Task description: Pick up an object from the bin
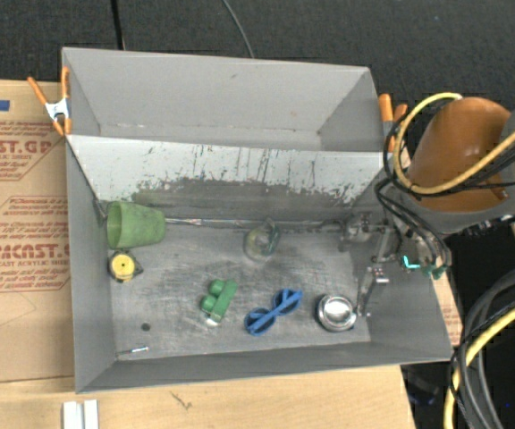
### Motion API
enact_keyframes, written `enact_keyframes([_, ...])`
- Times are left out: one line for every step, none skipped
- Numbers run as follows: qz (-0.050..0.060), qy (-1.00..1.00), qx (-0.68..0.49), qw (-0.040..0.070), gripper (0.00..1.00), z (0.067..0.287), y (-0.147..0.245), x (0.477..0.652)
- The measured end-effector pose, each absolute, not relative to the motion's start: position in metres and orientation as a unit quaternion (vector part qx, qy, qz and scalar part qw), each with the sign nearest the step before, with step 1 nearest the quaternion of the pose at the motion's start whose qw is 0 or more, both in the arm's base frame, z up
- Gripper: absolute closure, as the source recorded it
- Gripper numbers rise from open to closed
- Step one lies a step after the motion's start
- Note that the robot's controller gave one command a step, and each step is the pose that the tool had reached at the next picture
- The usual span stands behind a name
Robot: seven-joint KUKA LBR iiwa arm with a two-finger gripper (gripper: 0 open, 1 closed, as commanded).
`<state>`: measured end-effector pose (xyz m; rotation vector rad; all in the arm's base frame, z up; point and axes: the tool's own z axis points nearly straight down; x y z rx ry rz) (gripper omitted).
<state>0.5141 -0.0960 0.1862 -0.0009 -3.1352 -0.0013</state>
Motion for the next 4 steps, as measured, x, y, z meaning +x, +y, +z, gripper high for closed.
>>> enact_keyframes([0.000,-0.999,0.035,-0.005,0.00,0.069,-0.074,0.503])
enact_keyframes([0.001,-1.000,0.020,-0.011,0.00,0.074,-0.037,0.485])
enact_keyframes([0.001,-0.973,0.230,-0.002,0.00,0.111,-0.078,0.511])
enact_keyframes([0.001,-0.964,0.266,-0.006,0.00,0.072,-0.049,0.500])
